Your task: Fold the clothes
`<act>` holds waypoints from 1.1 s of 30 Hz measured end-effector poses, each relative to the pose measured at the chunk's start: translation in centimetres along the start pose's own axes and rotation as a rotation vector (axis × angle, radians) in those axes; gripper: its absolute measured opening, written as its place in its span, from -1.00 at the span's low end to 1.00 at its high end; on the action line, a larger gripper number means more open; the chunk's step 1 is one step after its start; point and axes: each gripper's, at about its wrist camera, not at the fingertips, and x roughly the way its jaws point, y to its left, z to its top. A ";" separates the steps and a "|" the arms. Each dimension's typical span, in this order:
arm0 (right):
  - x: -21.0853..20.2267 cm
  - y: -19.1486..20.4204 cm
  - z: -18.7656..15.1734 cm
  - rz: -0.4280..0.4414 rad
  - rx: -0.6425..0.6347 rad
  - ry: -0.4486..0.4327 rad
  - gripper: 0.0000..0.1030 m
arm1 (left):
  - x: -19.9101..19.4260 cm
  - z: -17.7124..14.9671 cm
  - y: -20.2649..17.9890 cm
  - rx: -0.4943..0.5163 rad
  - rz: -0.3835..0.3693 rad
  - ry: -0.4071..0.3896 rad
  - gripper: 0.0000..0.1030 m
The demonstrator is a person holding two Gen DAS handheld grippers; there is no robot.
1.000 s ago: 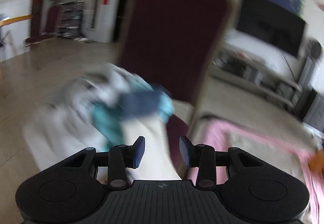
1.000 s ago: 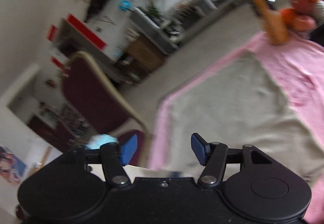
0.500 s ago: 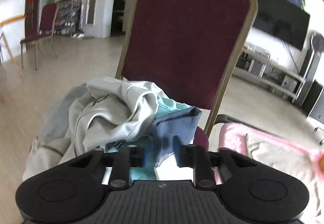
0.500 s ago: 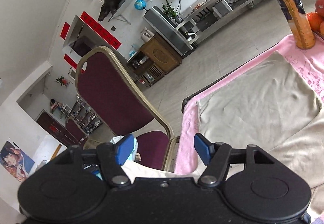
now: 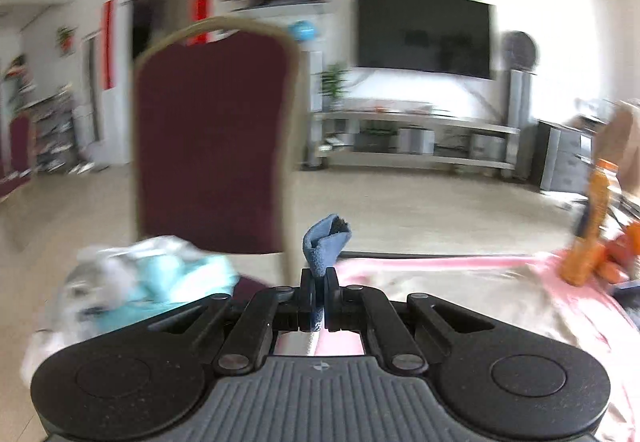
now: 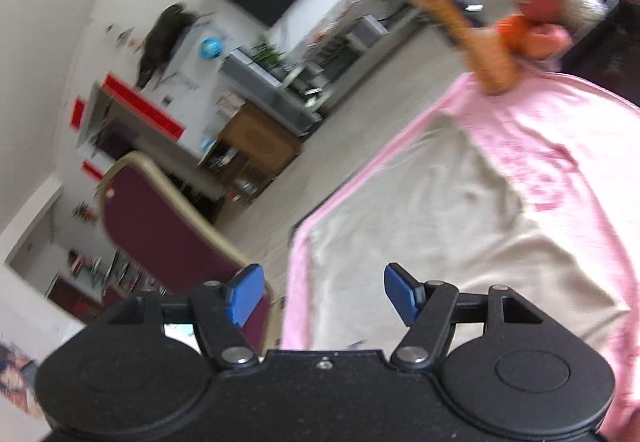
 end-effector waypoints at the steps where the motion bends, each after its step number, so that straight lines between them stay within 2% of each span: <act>1: -0.3 -1.2 0.3 -0.014 0.013 0.001 0.29 | 0.0 0.0 -1.8 0.021 -0.023 -0.001 -0.96; 6: 0.1 -6.9 0.6 -0.072 0.072 0.030 0.29 | 1.7 -3.0 -11.7 0.135 -0.100 0.063 -0.96; 13: 1.2 -13.4 0.0 -0.071 0.156 0.070 0.29 | 4.6 -9.2 -23.3 0.204 -0.205 0.201 -0.95; 14: 1.5 -14.0 -0.1 -0.087 0.176 0.084 0.29 | 5.1 -10.3 -24.5 0.215 -0.222 0.239 -0.88; 15: 1.8 -14.6 -0.2 -0.101 0.192 0.096 0.29 | 5.6 -11.4 -25.6 0.226 -0.239 0.277 -0.71; 18: 2.4 -15.0 0.0 -0.119 0.187 0.122 0.29 | 5.9 -13.7 -26.9 0.266 -0.285 0.363 -0.60; 19: 2.4 -14.9 0.0 -0.123 0.174 0.122 0.29 | 5.3 -13.7 -26.0 0.276 -0.285 0.354 -0.56; 20: 2.5 -14.8 -0.1 -0.125 0.163 0.127 0.29 | 4.7 -13.7 -25.2 0.286 -0.284 0.344 -0.40; 21: 2.6 -14.7 -0.2 -0.128 0.151 0.132 0.29 | 4.0 -13.7 -24.3 0.296 -0.284 0.334 -0.32; 23: 2.9 -14.5 -0.3 -0.131 0.129 0.145 0.29 | 2.7 -13.7 -22.6 0.315 -0.283 0.313 -0.32; 26: 3.7 -13.8 -0.7 -0.140 0.069 0.177 0.21 | 2.6 -13.6 -17.0 0.253 -0.195 0.321 -0.33; 29: 5.4 -12.5 -1.2 -0.148 0.014 0.235 -0.11 | 2.6 -14.3 -11.4 0.159 -0.077 0.343 -0.36; 30: 6.1 -12.1 -1.5 -0.144 0.000 0.259 -0.24 | 2.7 -14.7 -9.8 0.117 -0.039 0.355 -0.43; 33: 8.6 -10.4 -2.3 -0.169 -0.058 0.315 -0.28 | 3.3 -16.0 -5.6 -0.033 0.065 0.402 -0.52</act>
